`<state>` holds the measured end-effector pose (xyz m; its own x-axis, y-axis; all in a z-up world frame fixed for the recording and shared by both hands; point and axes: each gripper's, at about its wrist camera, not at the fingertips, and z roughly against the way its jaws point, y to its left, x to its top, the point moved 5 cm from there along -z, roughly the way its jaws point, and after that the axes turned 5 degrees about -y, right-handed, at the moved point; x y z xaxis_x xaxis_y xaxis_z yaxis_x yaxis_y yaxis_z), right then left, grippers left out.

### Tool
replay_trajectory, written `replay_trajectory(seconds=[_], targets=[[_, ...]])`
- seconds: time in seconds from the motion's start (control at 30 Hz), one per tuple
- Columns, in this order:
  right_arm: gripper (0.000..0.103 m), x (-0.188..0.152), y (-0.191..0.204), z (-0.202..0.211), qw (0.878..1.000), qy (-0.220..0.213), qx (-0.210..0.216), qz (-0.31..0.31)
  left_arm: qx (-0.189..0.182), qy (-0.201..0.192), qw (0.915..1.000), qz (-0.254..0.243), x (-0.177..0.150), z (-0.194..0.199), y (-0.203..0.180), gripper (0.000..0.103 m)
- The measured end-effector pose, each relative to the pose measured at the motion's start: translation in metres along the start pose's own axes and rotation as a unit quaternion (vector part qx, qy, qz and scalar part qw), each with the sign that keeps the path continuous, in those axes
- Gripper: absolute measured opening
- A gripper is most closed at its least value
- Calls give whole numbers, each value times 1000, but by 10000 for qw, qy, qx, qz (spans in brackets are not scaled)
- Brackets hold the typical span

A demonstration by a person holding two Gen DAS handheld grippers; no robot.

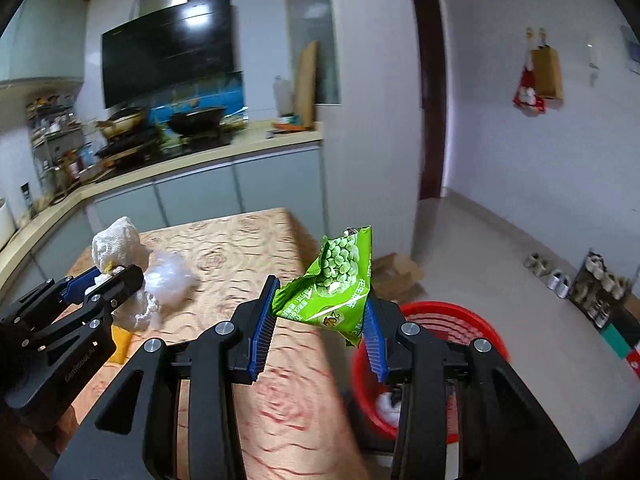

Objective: Collect trash
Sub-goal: 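Carry the mesh bag and green packet over the red wastebasket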

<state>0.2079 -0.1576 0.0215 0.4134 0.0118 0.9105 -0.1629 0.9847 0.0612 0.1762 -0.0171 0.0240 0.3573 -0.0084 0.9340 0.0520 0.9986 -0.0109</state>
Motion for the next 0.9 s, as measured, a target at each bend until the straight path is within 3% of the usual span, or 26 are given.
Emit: replay_trajectory(seconds=[0.47, 0.9], targets=[[38, -23, -93, 7, 9961, 137, -725, -481, -966, 362, 9943, -275, -9, -44, -105, 31], [38, -62, -141, -36, 9886, 783, -1030, -768, -1460, 992, 9830, -505, -33, -97, -154, 31]])
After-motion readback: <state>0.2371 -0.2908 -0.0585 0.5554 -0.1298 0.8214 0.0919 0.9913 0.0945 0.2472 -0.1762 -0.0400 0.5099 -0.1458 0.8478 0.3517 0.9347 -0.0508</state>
